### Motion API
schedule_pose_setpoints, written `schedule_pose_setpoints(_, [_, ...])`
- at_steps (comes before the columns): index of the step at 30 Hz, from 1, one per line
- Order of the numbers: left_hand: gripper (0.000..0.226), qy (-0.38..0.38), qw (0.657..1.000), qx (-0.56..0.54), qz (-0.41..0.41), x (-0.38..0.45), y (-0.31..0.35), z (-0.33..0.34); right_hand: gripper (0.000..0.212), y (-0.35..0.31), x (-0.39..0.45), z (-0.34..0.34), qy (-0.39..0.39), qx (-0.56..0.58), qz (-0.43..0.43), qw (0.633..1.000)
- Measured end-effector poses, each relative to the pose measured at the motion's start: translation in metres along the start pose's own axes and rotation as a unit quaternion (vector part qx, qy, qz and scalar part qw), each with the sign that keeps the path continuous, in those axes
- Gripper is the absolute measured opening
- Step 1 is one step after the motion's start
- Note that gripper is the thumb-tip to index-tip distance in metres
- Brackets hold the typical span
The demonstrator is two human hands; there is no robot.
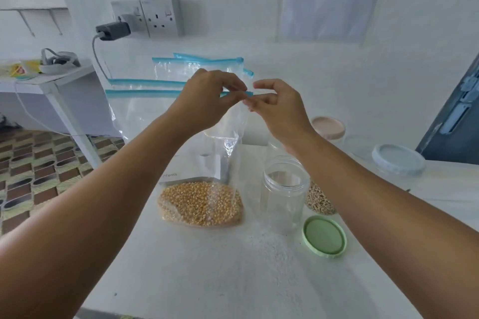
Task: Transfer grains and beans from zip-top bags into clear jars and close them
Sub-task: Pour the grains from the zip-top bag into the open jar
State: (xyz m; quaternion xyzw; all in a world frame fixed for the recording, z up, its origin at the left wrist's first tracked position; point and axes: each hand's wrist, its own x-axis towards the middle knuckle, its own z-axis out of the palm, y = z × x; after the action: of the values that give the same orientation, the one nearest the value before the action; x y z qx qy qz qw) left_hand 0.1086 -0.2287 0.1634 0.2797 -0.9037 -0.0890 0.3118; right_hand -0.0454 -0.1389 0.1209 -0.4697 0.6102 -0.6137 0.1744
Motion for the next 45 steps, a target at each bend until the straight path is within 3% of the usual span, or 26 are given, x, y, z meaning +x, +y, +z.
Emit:
schedule_pose_setpoints(5, [0.027, -0.005, 0.999, -0.031, 0.006, 0.002, 0.000, -0.002, 0.025, 0.005, -0.006, -0.005, -0.010, 0.009, -0.031, 0.999])
schedule_pose_setpoints(9, [0.011, 0.005, 0.999, -0.052, 0.005, 0.003, 0.002, -0.004, 0.015, 0.005, -0.007, -0.005, 0.001, 0.005, -0.072, 0.997])
schedule_pose_setpoints(18, [0.017, 0.019, 0.998, 0.039, 0.048, -0.011, -0.015, -0.010, 0.010, 0.012, -0.009, -0.013, 0.002, 0.005, -0.059, 0.998])
schedule_pose_setpoints(25, [0.019, 0.017, 0.993, 0.073, 0.090, -0.023, -0.007, -0.001, 0.006, 0.005, -0.016, -0.012, -0.031, -0.133, -0.145, 0.980])
schedule_pose_setpoints(31, [0.019, 0.051, 0.991, 0.094, 0.078, -0.036, -0.027, -0.006, 0.004, 0.017, -0.023, -0.030, -0.003, -0.188, -0.131, 0.973])
schedule_pose_setpoints(36, [0.017, 0.056, 0.990, 0.097, 0.082, -0.039, -0.022, 0.000, 0.021, 0.004, -0.023, -0.019, -0.051, -0.312, -0.202, 0.927])
schedule_pose_setpoints(45, [0.022, 0.071, 0.988, 0.123, 0.058, -0.041, -0.046, -0.027, 0.008, -0.005, -0.013, -0.004, -0.060, -0.288, -0.212, 0.932])
